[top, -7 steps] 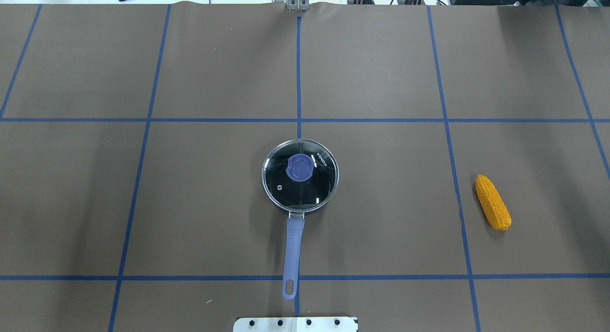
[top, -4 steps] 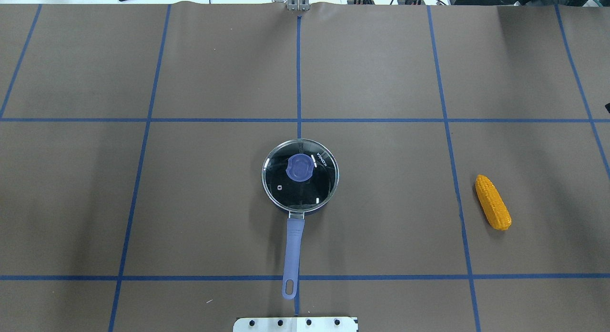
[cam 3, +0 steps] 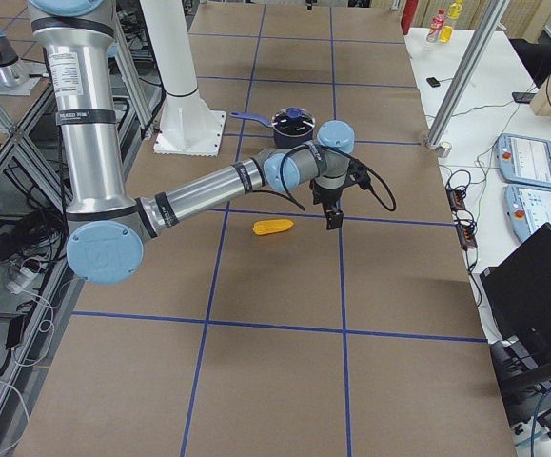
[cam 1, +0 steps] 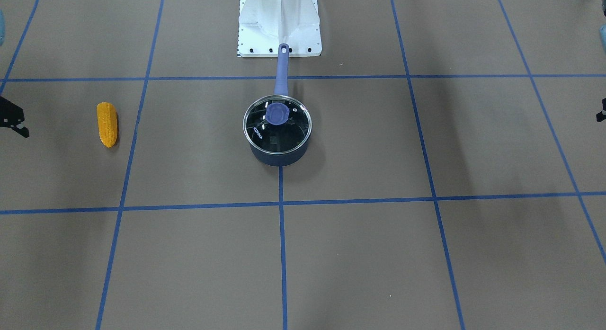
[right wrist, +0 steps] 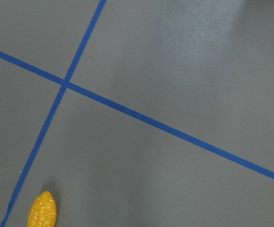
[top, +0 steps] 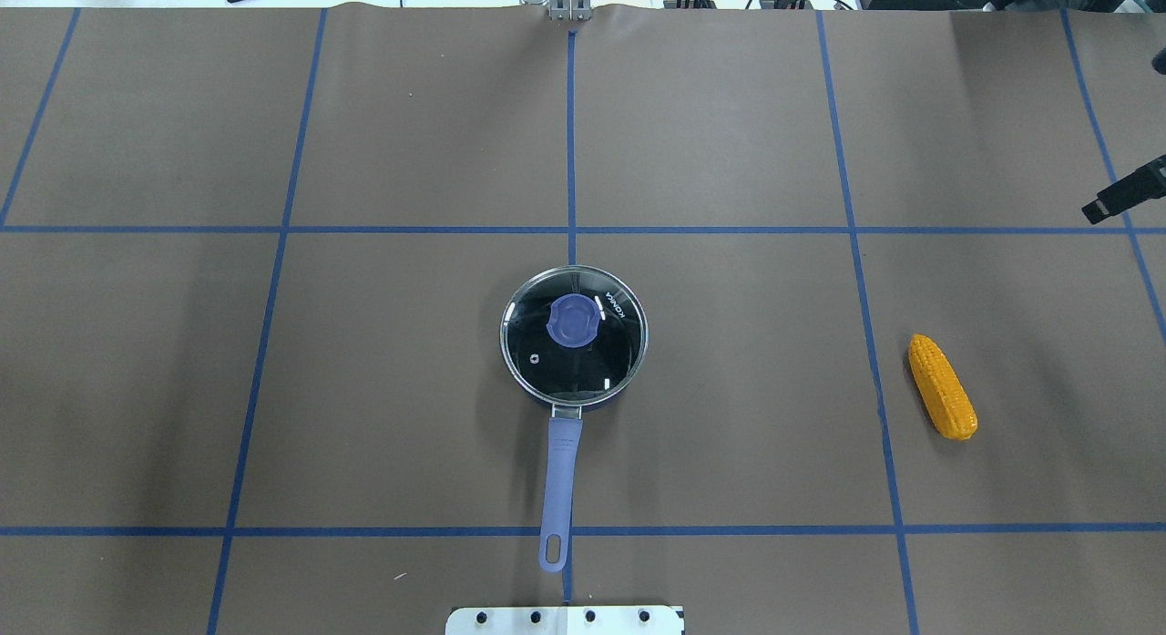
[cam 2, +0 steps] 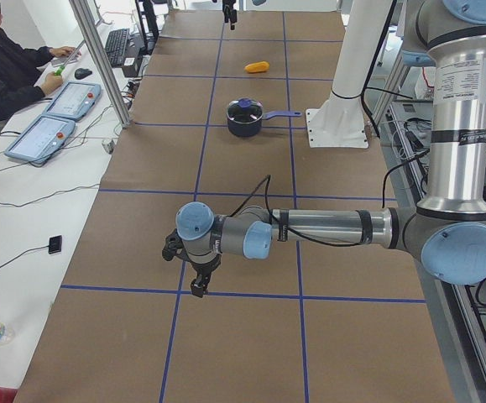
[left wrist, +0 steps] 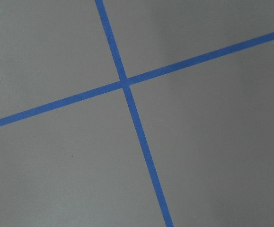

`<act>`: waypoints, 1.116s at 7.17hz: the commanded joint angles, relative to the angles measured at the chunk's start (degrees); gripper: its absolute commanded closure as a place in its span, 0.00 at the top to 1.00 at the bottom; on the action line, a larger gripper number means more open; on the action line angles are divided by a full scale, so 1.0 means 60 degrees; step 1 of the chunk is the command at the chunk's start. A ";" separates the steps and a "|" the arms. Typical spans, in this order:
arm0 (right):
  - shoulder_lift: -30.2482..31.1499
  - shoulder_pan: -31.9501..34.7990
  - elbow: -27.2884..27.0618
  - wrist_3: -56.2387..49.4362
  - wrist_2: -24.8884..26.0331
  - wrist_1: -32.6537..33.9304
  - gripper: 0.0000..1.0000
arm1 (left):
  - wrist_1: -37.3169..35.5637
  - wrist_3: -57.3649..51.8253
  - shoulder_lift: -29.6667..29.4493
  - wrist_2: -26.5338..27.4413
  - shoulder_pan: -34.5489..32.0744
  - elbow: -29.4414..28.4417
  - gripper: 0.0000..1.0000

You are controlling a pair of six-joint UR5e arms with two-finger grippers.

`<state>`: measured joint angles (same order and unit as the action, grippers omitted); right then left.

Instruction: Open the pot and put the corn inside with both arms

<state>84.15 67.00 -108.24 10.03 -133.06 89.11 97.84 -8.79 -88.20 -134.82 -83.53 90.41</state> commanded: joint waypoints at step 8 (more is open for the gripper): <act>0.2041 -0.3271 -0.0300 0.4539 0.2109 -0.3673 0.99 | -0.0004 0.0000 -0.0066 0.0000 0.0006 -0.0068 1.00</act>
<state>94.72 47.96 -110.77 36.58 -121.11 69.70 97.82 -8.79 -88.58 -134.82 -83.50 90.05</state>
